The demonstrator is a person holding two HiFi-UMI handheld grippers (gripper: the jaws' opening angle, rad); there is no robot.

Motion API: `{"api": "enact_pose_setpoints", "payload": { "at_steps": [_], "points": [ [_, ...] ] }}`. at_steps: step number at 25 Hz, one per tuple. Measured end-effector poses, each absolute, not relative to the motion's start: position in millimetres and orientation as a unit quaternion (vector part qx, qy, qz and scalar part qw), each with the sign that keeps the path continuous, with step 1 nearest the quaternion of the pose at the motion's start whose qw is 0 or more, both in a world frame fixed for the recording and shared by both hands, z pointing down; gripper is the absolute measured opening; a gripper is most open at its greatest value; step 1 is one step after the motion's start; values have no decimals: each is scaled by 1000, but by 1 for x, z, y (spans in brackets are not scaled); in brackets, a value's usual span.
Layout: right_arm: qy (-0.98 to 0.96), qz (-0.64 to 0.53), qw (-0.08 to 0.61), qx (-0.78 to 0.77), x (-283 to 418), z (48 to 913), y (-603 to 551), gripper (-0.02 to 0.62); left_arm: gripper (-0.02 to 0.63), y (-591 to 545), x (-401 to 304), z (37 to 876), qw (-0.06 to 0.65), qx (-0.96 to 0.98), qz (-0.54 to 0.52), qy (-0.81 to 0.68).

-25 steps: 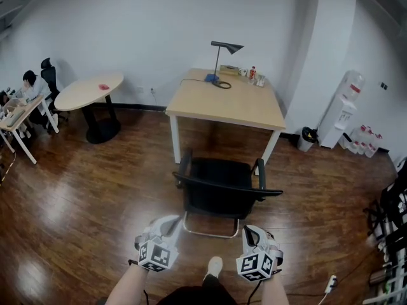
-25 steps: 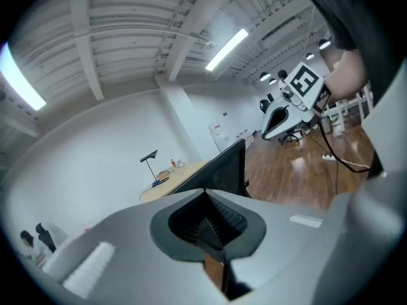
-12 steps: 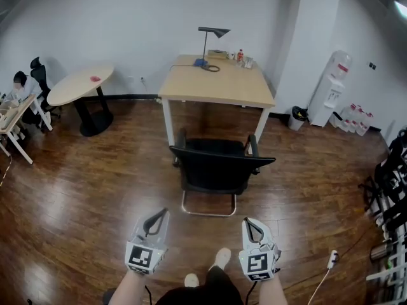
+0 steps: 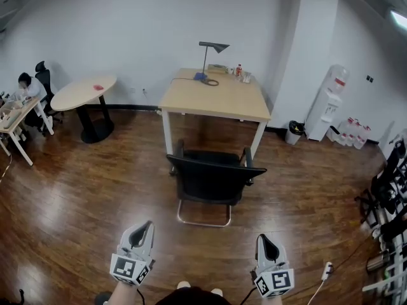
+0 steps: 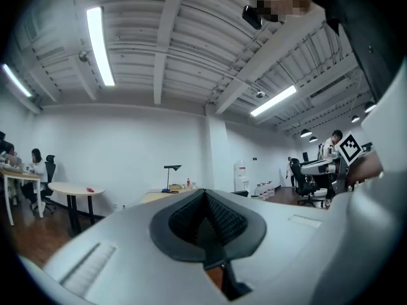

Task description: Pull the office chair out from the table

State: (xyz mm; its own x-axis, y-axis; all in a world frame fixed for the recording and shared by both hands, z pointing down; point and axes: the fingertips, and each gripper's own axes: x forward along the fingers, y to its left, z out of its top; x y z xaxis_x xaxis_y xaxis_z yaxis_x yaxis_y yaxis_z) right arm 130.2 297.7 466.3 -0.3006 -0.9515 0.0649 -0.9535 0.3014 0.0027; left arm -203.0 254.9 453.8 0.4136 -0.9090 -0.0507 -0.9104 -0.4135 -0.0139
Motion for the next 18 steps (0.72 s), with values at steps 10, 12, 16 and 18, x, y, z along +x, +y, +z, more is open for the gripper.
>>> {"api": "enact_pose_setpoints", "payload": {
  "at_steps": [10,12,16,18],
  "points": [
    [-822,26,27,568,143,474,304,12,2,285,-184,451,-4,-820,46,571],
    [-828,24,28,560,143,473,302,12,2,289,-179,453,-15,-819,51,571],
    [-837,24,34,546,145,475,303,12,2,297,-171,457,-20,-821,44,568],
    [-839,25,39,542,144,479,303,12,2,298,-169,458,-21,-820,45,570]
  ]
}}
